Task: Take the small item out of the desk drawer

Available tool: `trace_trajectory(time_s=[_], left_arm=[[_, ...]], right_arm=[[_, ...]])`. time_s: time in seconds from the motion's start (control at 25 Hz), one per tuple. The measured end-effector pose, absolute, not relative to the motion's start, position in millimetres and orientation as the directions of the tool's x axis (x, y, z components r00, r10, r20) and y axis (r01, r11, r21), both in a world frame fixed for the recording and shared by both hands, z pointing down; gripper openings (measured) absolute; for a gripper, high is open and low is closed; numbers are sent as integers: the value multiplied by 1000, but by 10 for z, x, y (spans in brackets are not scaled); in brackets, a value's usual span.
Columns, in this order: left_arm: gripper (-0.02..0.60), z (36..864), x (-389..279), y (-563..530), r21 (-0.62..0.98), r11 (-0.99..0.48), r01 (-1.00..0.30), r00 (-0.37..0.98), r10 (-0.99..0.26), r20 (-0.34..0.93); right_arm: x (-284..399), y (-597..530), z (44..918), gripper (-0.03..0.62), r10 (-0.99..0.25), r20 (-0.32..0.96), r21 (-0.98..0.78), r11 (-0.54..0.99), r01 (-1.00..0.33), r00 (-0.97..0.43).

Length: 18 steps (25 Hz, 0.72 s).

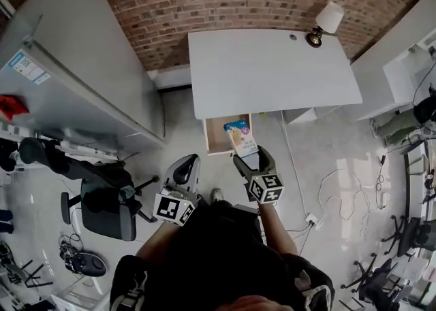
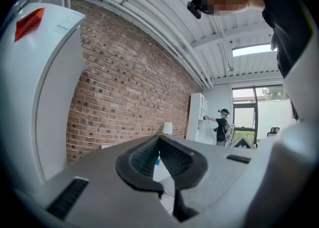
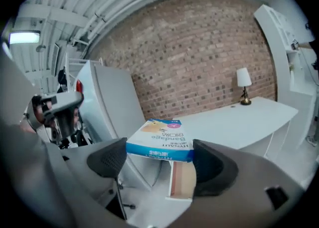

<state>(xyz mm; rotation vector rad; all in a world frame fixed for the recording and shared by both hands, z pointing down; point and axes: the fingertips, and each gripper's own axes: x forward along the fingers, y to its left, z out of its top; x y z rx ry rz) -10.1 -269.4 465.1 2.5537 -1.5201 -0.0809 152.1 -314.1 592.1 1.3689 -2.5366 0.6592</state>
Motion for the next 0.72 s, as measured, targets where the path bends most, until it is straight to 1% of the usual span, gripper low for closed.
trace_trajectory(time_s=[0.2,0.36,0.72], left_arm=[[9,4437,-126,-2636,144,-501,-853,508,-862,9],[9,4347,-134,-2542,137,-534,-834,536,-844,-20],[9,4500,-245,-2340,164,-556,-815,563,-827,-10]], right_arm=[[1452,-2875,5076,405,-846,215,-201,450,-870,-488],[1389,-2646,4677,405,-884,138,-174,422,-890,-446],[1189,-2330,4437,405,-902,89,-140,409,-902,-422]])
